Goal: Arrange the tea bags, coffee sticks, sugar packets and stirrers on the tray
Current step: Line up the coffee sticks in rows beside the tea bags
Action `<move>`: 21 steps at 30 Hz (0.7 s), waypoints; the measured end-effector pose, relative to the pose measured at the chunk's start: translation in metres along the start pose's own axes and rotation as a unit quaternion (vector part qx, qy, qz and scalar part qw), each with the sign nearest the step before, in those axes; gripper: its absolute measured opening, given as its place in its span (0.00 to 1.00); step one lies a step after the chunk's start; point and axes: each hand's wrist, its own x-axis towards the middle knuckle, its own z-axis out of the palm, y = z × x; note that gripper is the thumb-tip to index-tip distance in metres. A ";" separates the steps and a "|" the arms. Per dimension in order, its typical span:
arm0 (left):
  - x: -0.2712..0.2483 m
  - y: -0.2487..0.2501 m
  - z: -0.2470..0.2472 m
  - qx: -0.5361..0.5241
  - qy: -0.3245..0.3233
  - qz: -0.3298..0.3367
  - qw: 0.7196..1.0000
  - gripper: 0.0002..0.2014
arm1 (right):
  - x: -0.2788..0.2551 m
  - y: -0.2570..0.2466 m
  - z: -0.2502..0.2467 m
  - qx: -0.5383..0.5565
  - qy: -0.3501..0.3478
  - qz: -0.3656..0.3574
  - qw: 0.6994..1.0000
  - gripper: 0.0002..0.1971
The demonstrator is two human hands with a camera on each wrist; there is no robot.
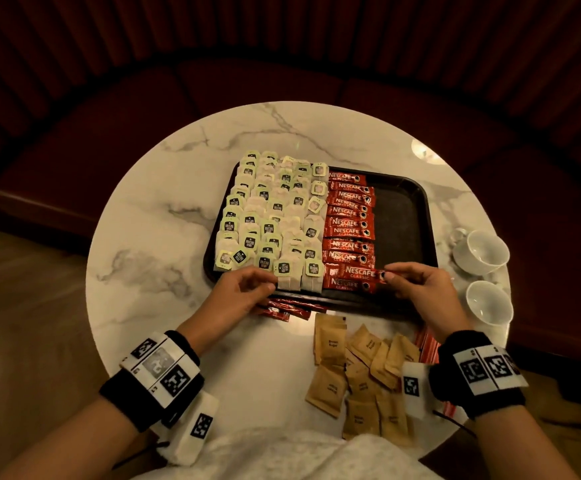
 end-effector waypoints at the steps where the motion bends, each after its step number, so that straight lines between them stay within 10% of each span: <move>1: 0.000 -0.002 -0.002 0.006 0.006 0.003 1.000 0.06 | 0.004 0.003 0.002 -0.019 0.000 0.006 1.000 0.06; 10: -0.003 -0.025 -0.023 0.206 0.044 0.069 0.975 0.07 | 0.018 0.002 0.027 -0.243 0.070 -0.024 0.967 0.10; 15: -0.008 -0.035 -0.023 0.419 -0.047 0.216 0.881 0.10 | 0.004 -0.001 0.028 -0.257 0.081 -0.086 0.959 0.10; 21: -0.007 -0.048 -0.013 0.527 -0.107 0.284 0.794 0.23 | -0.030 -0.007 0.041 -0.251 -0.074 -0.170 0.950 0.08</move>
